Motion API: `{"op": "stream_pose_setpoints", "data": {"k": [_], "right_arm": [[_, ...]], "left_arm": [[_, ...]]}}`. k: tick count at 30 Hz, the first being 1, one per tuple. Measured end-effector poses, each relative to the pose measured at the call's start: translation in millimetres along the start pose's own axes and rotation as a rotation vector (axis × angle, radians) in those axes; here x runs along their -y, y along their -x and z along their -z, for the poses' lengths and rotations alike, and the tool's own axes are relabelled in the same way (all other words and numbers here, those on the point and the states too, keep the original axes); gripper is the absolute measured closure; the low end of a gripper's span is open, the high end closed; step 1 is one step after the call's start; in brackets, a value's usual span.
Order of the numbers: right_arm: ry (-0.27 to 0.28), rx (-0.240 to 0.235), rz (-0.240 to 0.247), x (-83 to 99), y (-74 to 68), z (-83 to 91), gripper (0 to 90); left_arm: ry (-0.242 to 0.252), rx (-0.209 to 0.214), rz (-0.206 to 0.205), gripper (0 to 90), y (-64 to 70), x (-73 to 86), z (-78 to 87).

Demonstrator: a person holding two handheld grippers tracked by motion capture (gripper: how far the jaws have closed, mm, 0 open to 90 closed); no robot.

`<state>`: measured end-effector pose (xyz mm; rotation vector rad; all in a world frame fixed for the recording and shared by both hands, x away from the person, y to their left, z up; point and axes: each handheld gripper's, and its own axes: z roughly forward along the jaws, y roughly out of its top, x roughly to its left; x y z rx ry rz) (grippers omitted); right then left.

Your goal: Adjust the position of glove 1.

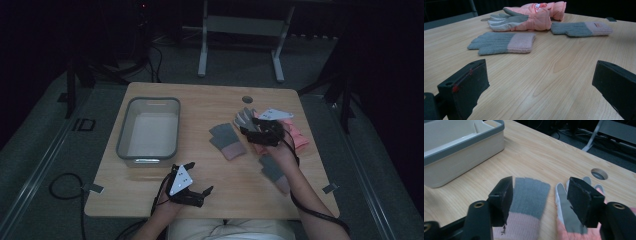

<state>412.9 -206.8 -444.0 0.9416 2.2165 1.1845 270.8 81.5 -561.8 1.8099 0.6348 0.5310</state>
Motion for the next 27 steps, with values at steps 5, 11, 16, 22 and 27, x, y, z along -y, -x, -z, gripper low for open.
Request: {"op": "stream_pose_setpoints", "data": {"k": [5, 11, 16, 22, 27], "right_arm": [[-0.021, -0.025, 0.022, -2.8, -2.3, -21.0, 43.2], [-0.101, -0.116, 0.071, 1.7, -4.7, -54.0, 53.0], [-0.174, -0.160, 0.076, 10.1, -4.1, -81.2, 58.2], [-0.247, -0.147, 0.079, 20.5, 1.4, -103.3, 60.9], [-0.261, -0.146, 0.083, 25.2, 2.7, -113.3, 59.3]], "left_arm": [[0.003, 0.000, 0.002, 0.0, 0.1, 0.1, -0.1], [0.005, 0.003, 0.004, 0.0, -0.6, 0.2, 0.3], [0.006, 0.005, 0.005, 0.0, -0.9, 0.3, 0.6], [0.009, 0.001, 0.008, 0.0, -0.9, 0.4, 0.9], [0.005, 0.007, 0.008, 0.0, -1.1, 0.3, 0.7]]}}
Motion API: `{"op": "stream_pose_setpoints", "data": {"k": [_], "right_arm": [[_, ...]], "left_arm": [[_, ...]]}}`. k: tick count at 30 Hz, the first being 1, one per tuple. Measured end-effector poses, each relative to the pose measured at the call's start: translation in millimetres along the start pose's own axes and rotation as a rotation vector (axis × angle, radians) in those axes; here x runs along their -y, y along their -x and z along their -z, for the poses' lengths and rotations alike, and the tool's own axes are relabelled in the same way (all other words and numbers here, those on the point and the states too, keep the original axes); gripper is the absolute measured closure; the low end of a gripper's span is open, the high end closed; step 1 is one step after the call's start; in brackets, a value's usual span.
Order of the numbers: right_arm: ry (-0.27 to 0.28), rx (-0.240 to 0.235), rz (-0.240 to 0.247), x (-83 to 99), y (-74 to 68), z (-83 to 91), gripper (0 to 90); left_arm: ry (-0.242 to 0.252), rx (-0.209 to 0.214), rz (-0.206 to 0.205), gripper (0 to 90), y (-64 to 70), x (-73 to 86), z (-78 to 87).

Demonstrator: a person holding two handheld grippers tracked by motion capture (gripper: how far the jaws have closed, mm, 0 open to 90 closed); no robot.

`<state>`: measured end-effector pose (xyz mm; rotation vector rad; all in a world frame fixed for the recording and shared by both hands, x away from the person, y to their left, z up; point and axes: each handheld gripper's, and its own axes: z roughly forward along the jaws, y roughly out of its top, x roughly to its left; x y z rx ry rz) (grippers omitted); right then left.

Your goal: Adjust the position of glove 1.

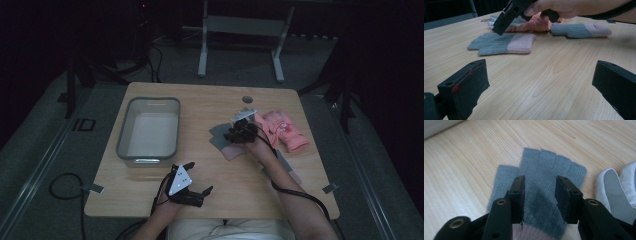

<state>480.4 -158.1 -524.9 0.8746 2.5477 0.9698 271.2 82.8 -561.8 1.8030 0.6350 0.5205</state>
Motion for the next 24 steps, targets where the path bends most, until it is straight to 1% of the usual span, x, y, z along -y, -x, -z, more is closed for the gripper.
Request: {"op": "stream_pose_setpoints", "data": {"k": [1, 2, 4, 5, 7, 9, 11, 13, 16, 17, 18, 19, 21, 22, 23, 24], "right_arm": [[-0.009, -0.006, 0.017, -0.5, -1.3, -4.1, 59.2], [-0.018, -0.001, 0.029, -0.6, -1.9, -6.7, 59.3], [-0.065, 0.010, 0.057, 1.2, -2.9, -14.3, 59.4], [-0.076, 0.000, 0.054, 2.3, -2.2, -17.2, 60.2], [-0.071, -0.030, 0.017, 2.9, 1.4, -18.5, 62.6], [-0.069, -0.041, 0.011, 3.5, 2.8, -18.8, 65.9], [-0.075, -0.049, -0.005, 3.1, 4.2, -18.3, 74.5], [-0.078, -0.048, -0.042, 2.4, 4.0, -18.6, 82.7], [-0.074, -0.032, -0.064, 2.1, 0.5, -18.8, 85.2], [-0.074, -0.032, -0.064, 2.1, 0.5, -18.8, 85.2], [-0.067, -0.014, -0.069, 2.8, -2.2, -17.7, 85.6], [-0.051, -0.024, -0.113, 4.4, -5.8, -13.4, 86.1], [-0.021, -0.025, -0.152, 4.5, -10.7, -3.5, 86.1], [-0.003, -0.033, -0.172, 4.0, -13.2, 3.3, 86.1], [-0.003, -0.033, -0.172, 4.0, -13.2, 3.3, 86.1], [0.018, -0.012, -0.179, 3.2, -17.4, 11.5, 86.1]], "left_arm": [[0.001, 0.000, 0.002, 0.0, -0.2, 0.0, 0.1], [0.005, -0.002, 0.003, 0.0, -0.4, 0.2, 0.2], [0.007, 0.000, 0.004, 0.0, -0.7, 0.3, 0.4], [0.008, -0.001, 0.004, 0.0, -0.5, 0.3, 0.4], [0.006, -0.002, 0.002, 0.0, -0.2, 0.3, 0.5], [0.005, -0.002, -0.001, 0.0, 0.4, 0.2, 0.4], [0.004, 0.001, -0.004, 0.0, 0.4, 0.2, 0.4], [0.006, -0.001, 0.000, 0.0, 0.1, 0.3, 0.5], [0.006, -0.005, 0.006, 0.0, -1.0, 0.2, 0.3], [0.006, -0.005, 0.006, 0.0, -1.0, 0.2, 0.3], [0.006, -0.005, 0.006, 0.0, -1.2, 0.2, 0.4], [0.007, -0.006, 0.004, 0.0, -1.1, 0.3, 0.5], [0.007, -0.005, 0.005, 0.0, -0.9, 0.3, 0.5], [0.007, -0.006, 0.005, 0.0, -1.0, 0.3, 0.6], [0.007, -0.006, 0.005, 0.0, -1.0, 0.3, 0.6], [0.007, -0.005, 0.008, 0.0, -1.3, 0.3, 0.7]]}}
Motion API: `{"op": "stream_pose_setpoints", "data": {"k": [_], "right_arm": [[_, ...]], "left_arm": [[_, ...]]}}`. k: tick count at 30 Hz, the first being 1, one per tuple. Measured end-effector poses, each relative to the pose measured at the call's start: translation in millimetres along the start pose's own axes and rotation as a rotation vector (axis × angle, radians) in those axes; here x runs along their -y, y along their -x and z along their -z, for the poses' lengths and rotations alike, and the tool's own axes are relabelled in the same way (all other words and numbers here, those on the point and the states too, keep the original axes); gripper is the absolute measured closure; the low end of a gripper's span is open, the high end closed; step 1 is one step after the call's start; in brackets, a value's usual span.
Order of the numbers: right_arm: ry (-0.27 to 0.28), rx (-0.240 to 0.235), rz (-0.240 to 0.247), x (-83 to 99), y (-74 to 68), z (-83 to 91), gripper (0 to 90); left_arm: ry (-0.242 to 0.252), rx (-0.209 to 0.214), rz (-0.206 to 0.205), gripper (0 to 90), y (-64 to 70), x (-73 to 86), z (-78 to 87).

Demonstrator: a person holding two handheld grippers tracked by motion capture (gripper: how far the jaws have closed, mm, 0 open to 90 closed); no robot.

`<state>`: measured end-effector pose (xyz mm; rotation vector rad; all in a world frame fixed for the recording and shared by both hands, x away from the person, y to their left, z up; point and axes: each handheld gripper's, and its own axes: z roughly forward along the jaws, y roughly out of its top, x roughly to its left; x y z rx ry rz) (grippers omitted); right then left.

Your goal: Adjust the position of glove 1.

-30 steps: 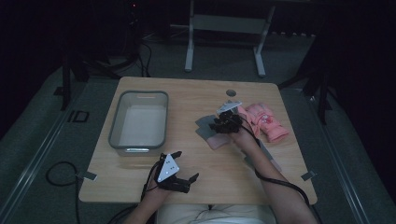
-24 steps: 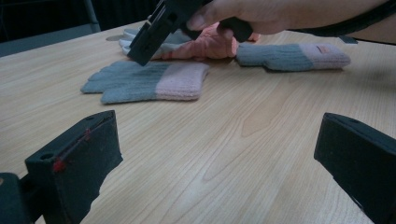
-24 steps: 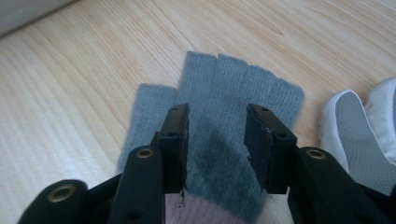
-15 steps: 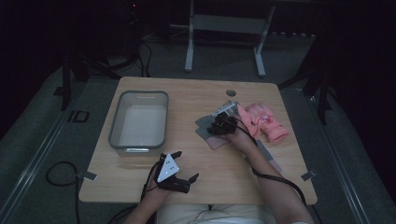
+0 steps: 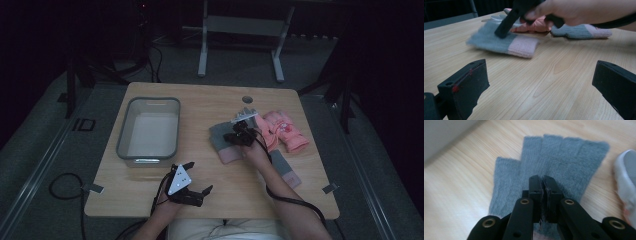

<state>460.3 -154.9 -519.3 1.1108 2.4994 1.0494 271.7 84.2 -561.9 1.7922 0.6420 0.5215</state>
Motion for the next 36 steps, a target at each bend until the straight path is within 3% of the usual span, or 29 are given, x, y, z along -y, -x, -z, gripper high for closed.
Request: {"op": "stream_pose_setpoints", "data": {"k": [3, 6, 7, 10, 12, 14, 17, 19, 25, 31, 36], "right_arm": [[0.063, 0.049, -0.033, -2.8, -13.5, 32.0, 86.2], [0.110, 0.058, -0.056, -2.9, -20.8, 51.6, 86.1], [0.150, 0.086, -0.059, 0.7, -32.6, 69.2, 86.1], [0.186, 0.117, -0.093, 10.9, -50.0, 86.8, 86.1], [0.224, 0.123, -0.152, 19.3, -58.6, 97.2, 86.1], [0.228, 0.148, -0.169, 26.6, -67.0, 102.7, 86.2], [0.206, 0.187, -0.182, 37.1, -75.0, 102.9, 86.1], [0.192, 0.171, -0.230, 44.8, -77.0, 101.5, 86.1], [0.150, 0.165, -0.272, 63.1, -83.6, 90.6, 86.0], [0.141, 0.208, -0.273, 73.9, -87.5, 79.5, 86.0], [0.116, 0.193, -0.300, 82.5, -84.1, 65.3, 86.0]], "left_arm": [[0.001, -0.001, 0.004, 0.0, 0.0, 0.0, -0.1], [-0.001, -0.003, 0.000, 0.0, 0.6, -0.1, -0.4], [-0.002, -0.004, 0.000, 0.0, 0.9, -0.1, -0.5], [-0.002, -0.009, -0.001, 0.0, 1.0, -0.1, -0.3], [0.000, -0.013, 0.000, 0.0, 1.0, -0.1, -0.3], [0.000, -0.014, 0.000, 0.0, 1.3, 0.0, -0.4], [-0.001, -0.015, -0.005, 0.0, 1.6, -0.1, -0.3], [-0.001, -0.016, -0.006, 0.0, 1.5, -0.1, -0.4], [0.000, -0.014, -0.007, 0.0, 1.4, 0.0, -0.1], [0.000, -0.010, -0.008, 0.0, 1.5, 0.0, 0.0], [-0.002, -0.010, -0.008, 0.0, 1.4, -0.1, -0.2]]}}
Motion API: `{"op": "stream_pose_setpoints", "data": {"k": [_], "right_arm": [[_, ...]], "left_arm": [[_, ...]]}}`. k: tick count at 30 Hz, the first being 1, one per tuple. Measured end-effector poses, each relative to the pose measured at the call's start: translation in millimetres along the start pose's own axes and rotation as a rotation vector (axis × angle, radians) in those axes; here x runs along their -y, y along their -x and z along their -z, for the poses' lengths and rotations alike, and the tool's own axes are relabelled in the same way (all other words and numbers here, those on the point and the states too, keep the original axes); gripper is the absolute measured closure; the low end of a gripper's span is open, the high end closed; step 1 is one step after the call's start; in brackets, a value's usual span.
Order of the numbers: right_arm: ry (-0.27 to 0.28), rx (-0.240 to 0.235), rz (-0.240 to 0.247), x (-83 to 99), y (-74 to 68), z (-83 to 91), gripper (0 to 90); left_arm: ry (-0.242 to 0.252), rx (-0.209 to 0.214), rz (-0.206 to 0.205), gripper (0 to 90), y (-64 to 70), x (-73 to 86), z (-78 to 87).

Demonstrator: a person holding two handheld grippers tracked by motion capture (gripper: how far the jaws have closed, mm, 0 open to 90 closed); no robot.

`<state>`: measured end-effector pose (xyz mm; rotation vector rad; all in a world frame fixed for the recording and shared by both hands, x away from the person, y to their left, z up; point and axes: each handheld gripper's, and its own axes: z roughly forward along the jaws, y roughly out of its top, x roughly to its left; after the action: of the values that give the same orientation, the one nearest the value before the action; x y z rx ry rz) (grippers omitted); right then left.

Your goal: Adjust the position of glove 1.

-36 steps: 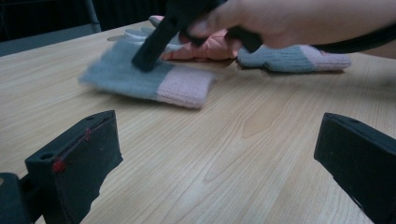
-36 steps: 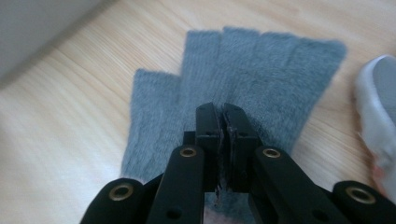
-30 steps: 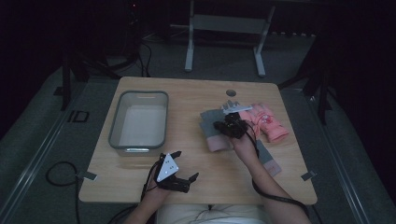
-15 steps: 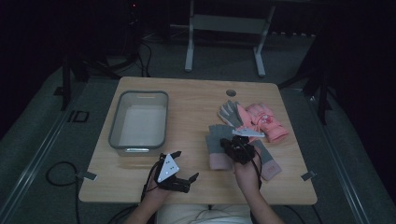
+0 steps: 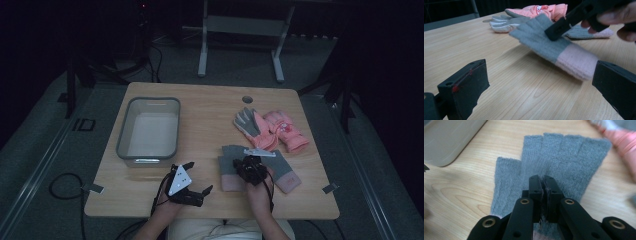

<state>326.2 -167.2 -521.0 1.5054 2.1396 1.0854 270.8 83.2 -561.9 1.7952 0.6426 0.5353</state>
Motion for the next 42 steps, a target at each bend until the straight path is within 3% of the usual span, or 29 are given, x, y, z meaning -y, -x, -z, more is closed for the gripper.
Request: {"op": "stream_pose_setpoints", "data": {"k": [8, 9, 13, 18, 19, 21, 23, 31, 38, 40, 42], "right_arm": [[-0.054, 0.027, 0.031, 12.2, 0.0, -21.4, 85.1], [-0.064, 0.015, 0.013, 13.8, 1.5, -23.8, 83.7], [-0.048, -0.007, -0.008, 15.7, 4.9, -26.6, 78.1], [-0.032, 0.003, -0.002, 17.3, 3.4, -26.4, 72.4], [-0.028, 0.007, 0.009, 16.3, 2.6, -24.4, 69.4], [-0.001, 0.024, 0.076, 11.7, 1.7, -17.8, 65.6], [0.013, 0.001, 0.141, 4.0, 5.5, -11.5, 62.5], [0.032, -0.061, 0.296, -13.2, 53.4, 11.9, 63.9], [0.012, -0.079, 0.308, -19.3, 117.8, 35.3, 68.2], [-0.003, -0.061, 0.320, -19.2, 133.2, 40.9, 68.7], [-0.016, -0.074, 0.324, -17.4, 146.4, 45.9, 68.8]], "left_arm": [[-0.003, 0.004, 0.004, 0.0, -0.3, -0.2, -0.4], [-0.004, 0.005, 0.004, 0.0, -0.4, -0.2, -0.5], [-0.008, 0.007, -0.001, 0.0, -0.2, -0.3, -0.7], [-0.010, 0.006, 0.004, 0.0, -0.6, -0.5, -0.9], [-0.009, 0.005, 0.005, 0.0, -0.6, -0.4, -0.9], [-0.005, 0.005, 0.004, 0.0, -0.4, -0.3, -0.6], [-0.004, 0.006, 0.001, 0.0, -0.3, -0.2, -0.6], [-0.002, 0.007, 0.002, 0.0, -0.4, -0.2, -0.5], [0.002, 0.004, 0.008, 0.0, -0.9, 0.0, -0.2], [0.001, 0.004, 0.007, 0.0, -0.7, 0.0, -0.5], [0.001, 0.005, 0.006, 0.0, -0.5, -0.1, -0.5]]}}
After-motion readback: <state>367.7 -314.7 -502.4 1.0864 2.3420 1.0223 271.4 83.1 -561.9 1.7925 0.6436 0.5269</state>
